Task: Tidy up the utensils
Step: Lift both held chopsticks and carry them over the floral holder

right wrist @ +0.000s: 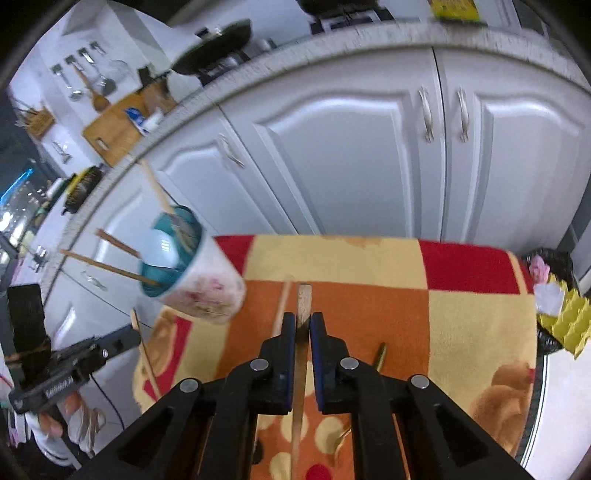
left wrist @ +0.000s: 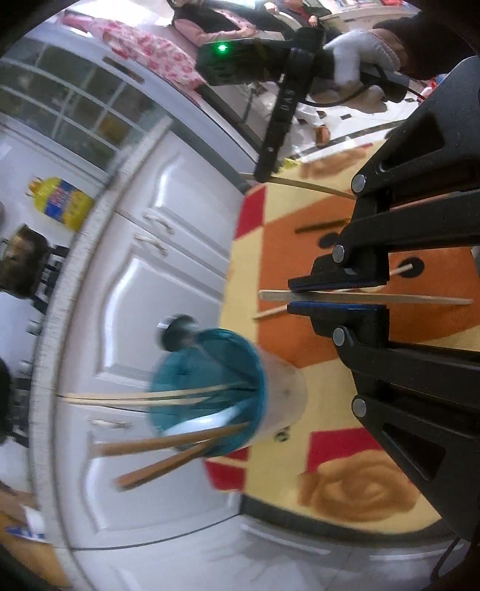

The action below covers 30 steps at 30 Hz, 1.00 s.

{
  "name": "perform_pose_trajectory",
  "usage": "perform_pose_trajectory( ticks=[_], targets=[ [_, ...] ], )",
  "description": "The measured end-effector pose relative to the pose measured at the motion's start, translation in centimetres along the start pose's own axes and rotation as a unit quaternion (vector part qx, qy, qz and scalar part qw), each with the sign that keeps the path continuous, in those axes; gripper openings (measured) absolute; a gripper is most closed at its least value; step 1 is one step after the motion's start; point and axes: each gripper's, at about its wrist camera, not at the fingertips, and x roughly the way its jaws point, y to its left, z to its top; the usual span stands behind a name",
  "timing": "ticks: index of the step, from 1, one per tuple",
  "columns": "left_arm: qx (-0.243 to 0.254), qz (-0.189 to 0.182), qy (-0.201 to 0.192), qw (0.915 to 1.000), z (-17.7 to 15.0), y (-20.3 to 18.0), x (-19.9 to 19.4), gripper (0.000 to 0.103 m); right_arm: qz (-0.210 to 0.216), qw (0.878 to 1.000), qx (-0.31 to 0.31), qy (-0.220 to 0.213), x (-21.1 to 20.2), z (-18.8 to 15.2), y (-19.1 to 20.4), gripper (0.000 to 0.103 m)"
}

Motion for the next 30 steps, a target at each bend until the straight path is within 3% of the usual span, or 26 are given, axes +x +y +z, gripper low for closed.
perform_pose_trajectory(
  ticks=[14,22,30],
  targets=[
    [0.019,0.002,-0.064,0.9978,3.6,0.0,-6.3,0.004,0.019,0.996,-0.064,-0.057,-5.9,2.0,6.2,0.007],
    [0.020,-0.005,-0.096,0.9952,8.2,0.4,-10.0,0.004,0.042,0.988,-0.114,-0.095,-9.0,6.2,10.9,0.007],
    [0.038,0.037,-0.135,0.9894,11.8,1.1,-12.1,0.004,0.053,0.978,-0.152,-0.130,-10.5,10.8,15.6,0.007]
  ],
)
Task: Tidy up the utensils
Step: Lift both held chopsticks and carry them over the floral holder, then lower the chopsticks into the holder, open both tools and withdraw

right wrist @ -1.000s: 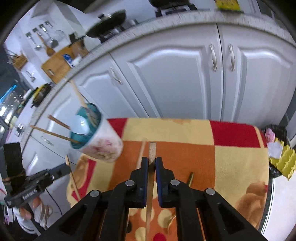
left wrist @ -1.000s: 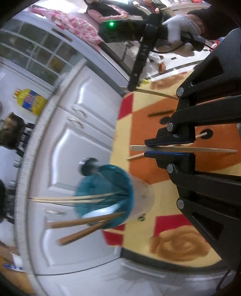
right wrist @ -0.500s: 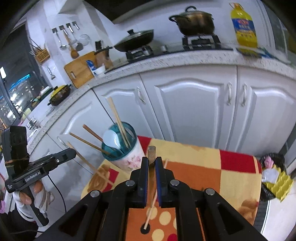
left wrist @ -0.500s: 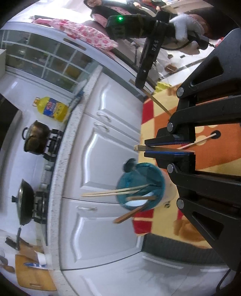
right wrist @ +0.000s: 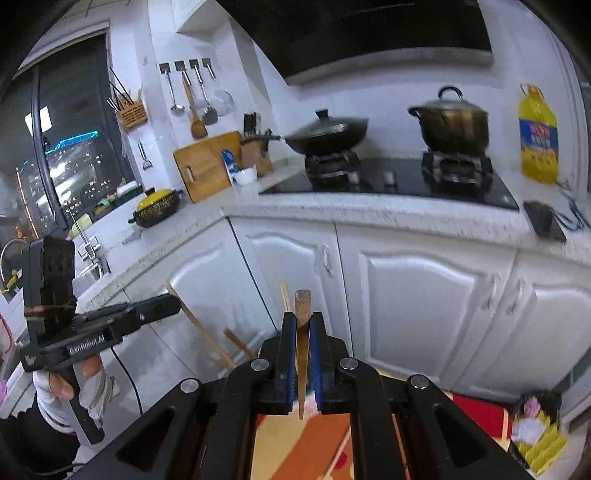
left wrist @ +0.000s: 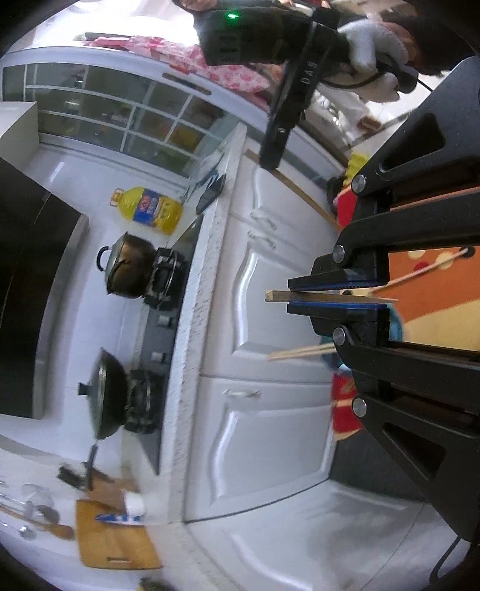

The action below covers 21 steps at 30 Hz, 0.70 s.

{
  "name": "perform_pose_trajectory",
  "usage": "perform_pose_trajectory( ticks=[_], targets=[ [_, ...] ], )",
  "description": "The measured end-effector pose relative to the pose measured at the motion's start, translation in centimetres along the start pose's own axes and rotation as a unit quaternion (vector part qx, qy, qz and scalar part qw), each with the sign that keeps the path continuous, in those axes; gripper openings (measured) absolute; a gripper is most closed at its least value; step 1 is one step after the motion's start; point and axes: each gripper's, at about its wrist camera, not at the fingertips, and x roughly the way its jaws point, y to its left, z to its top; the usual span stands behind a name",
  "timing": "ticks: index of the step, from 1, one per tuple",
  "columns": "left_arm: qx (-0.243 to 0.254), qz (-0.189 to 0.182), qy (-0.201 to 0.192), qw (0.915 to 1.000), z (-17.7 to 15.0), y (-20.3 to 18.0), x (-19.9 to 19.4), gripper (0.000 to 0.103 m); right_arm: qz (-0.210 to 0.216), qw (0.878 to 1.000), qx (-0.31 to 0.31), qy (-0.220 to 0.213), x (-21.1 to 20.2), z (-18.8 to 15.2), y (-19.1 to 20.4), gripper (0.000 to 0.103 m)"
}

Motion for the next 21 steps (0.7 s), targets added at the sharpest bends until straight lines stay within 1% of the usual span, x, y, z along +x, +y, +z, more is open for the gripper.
perform_pose_trajectory(
  ticks=[4,8,10,13,17,21],
  targets=[
    [0.015,0.026,0.000,0.9996,0.5,0.5,1.0,0.004,-0.001,1.000,-0.007,-0.003,2.3,2.6,0.7,0.007],
    [0.022,0.046,0.007,0.9987,0.0,0.9,2.8,0.004,-0.011,1.000,-0.019,0.005,5.5,3.9,1.1,0.007],
    [0.023,0.052,0.007,0.9983,-0.2,1.1,3.4,0.004,-0.015,1.000,-0.019,0.014,7.3,4.0,0.8,0.007],
    [0.019,0.049,0.013,0.9985,-0.2,1.6,4.2,0.004,-0.017,0.999,-0.012,0.025,9.6,3.7,0.1,0.007],
    [0.024,0.048,0.030,0.9981,-0.8,1.8,5.5,0.004,-0.014,0.999,-0.009,0.045,12.3,3.1,-0.7,0.007],
    [0.022,0.053,0.051,0.9970,-1.8,2.1,7.1,0.004,-0.008,0.997,-0.001,0.074,15.1,1.9,-1.5,0.007]
  ],
)
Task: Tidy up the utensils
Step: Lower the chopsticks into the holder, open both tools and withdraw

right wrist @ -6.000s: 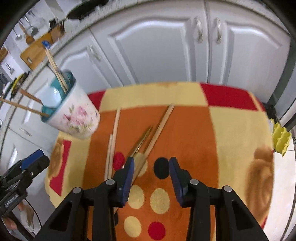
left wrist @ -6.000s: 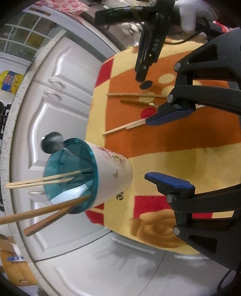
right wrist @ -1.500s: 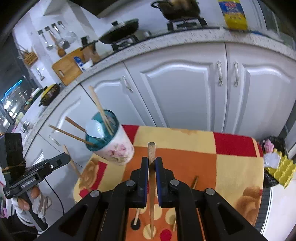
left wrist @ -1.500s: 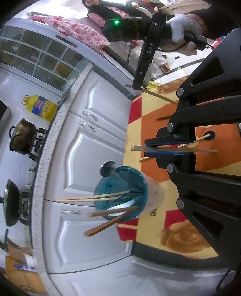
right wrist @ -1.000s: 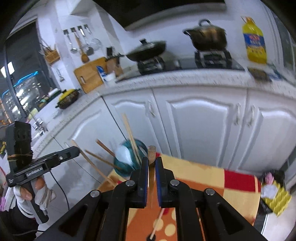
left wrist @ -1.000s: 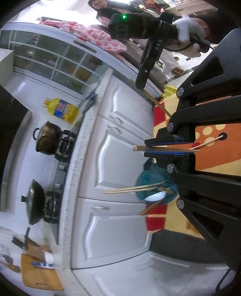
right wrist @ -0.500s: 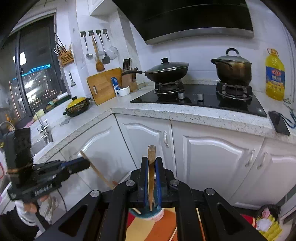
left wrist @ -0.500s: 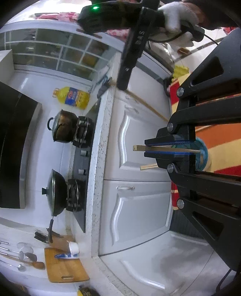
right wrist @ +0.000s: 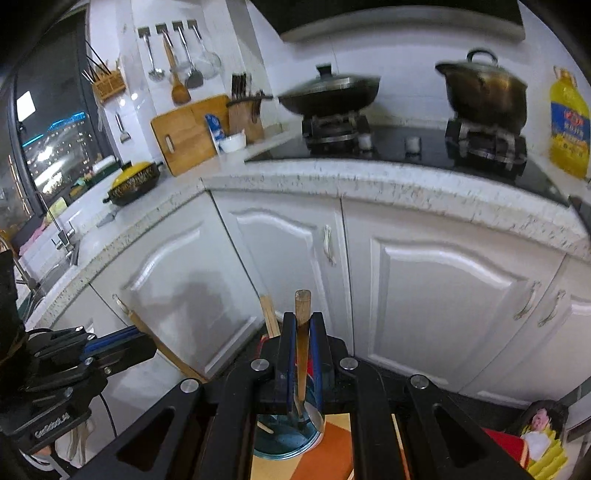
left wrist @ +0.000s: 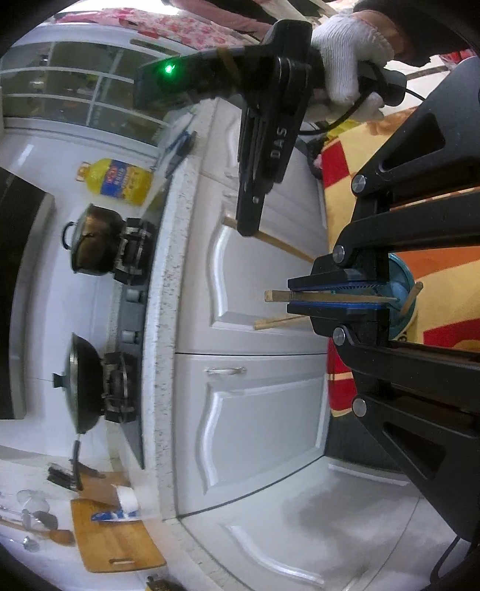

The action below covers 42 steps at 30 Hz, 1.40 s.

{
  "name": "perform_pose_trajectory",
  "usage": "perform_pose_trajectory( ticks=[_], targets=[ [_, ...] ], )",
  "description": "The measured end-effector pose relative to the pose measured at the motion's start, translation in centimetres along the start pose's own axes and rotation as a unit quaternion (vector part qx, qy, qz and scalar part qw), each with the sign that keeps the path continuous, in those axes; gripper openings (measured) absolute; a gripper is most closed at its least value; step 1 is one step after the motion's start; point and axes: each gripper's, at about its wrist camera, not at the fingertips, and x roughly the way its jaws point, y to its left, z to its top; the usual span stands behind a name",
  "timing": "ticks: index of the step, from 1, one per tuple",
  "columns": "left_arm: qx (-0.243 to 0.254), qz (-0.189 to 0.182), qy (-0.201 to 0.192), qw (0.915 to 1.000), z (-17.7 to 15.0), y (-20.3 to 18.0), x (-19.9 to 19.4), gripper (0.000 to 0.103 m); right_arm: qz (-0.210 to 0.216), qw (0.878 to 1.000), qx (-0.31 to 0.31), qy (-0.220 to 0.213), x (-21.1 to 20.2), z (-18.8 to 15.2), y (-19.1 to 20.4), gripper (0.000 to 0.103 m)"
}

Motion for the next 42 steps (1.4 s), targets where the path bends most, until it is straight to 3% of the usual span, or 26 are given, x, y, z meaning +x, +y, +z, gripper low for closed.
perform_pose_trajectory(
  ticks=[7,11,12,13,15,17,19,25,31,42],
  targets=[
    [-0.004,0.011,0.041,0.9991,-2.2,0.2,3.5,0.004,0.011,0.999,0.019,0.049,5.2,-2.0,-0.9,0.007],
    [-0.018,0.009,0.043,0.9989,-2.5,0.7,3.7,0.004,0.030,0.997,0.046,0.063,6.1,-3.1,-2.0,0.007],
    [-0.024,0.007,0.045,0.9987,-2.5,0.8,3.7,0.004,0.032,0.997,0.047,0.061,5.8,-3.3,-2.0,0.013],
    [-0.029,0.007,0.045,0.9985,-2.4,0.9,3.6,0.004,0.032,0.997,0.046,0.059,5.6,-3.4,-2.1,0.026],
    [-0.038,0.006,0.046,0.9982,-2.4,1.0,3.4,0.005,0.032,0.997,0.047,0.052,4.7,-3.8,-2.2,0.034],
    [-0.040,0.008,0.044,0.9982,-2.4,1.0,3.1,0.010,0.034,0.997,0.053,0.048,3.9,-4.2,-2.5,0.034],
    [-0.046,0.007,0.040,0.9981,-2.4,0.9,2.5,0.026,0.037,0.996,0.061,0.047,3.2,-4.7,-2.7,0.034],
    [-0.055,0.010,0.019,0.9983,-2.6,0.4,-0.3,0.041,0.025,0.996,0.071,0.048,1.3,-7.3,-2.5,0.034],
    [-0.045,0.032,-0.008,0.9984,-4.0,-1.1,-3.1,0.047,0.003,0.997,0.072,0.040,-0.8,-9.6,-1.8,0.035],
    [-0.031,0.064,0.017,0.9973,-9.0,-3.8,-2.5,0.047,-0.053,0.993,0.090,0.048,-2.4,-13.7,-2.5,0.036]
  ],
)
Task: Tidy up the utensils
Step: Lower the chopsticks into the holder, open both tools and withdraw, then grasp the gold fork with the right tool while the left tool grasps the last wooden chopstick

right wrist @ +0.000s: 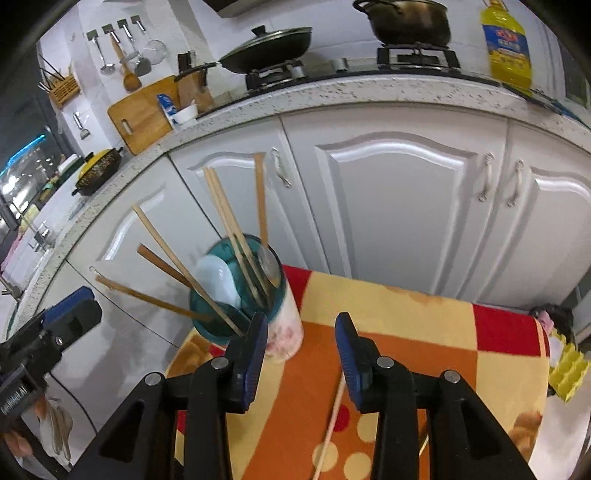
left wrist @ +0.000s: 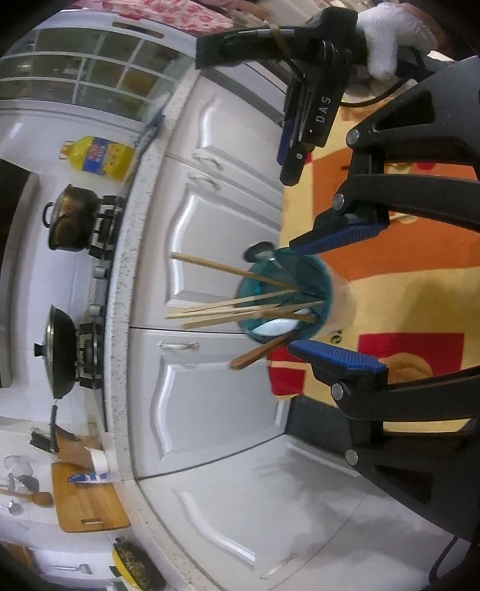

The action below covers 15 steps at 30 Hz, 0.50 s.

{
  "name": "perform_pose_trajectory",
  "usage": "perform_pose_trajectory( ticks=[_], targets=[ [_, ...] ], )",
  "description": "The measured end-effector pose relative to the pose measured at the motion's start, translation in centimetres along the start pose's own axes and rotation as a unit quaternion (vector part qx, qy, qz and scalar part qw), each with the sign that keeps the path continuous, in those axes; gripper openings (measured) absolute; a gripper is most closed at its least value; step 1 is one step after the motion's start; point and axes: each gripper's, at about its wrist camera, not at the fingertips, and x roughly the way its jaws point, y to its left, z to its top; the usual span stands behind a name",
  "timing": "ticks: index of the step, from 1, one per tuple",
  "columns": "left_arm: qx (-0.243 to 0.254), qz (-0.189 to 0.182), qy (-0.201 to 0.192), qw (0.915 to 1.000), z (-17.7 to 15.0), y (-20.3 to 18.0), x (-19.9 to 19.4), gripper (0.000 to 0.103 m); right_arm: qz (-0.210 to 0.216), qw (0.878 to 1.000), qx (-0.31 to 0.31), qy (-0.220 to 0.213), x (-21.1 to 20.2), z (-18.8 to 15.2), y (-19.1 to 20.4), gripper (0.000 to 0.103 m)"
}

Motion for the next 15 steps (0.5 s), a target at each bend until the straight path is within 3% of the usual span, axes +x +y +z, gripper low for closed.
perform_pose_trajectory(
  ticks=[15],
  targets=[
    [0.012,0.003,0.027,0.9996,-3.1,-3.4,2.4,0.047,-0.038,0.999,0.019,0.016,-1.2,-4.5,-1.8,0.039]
  ],
)
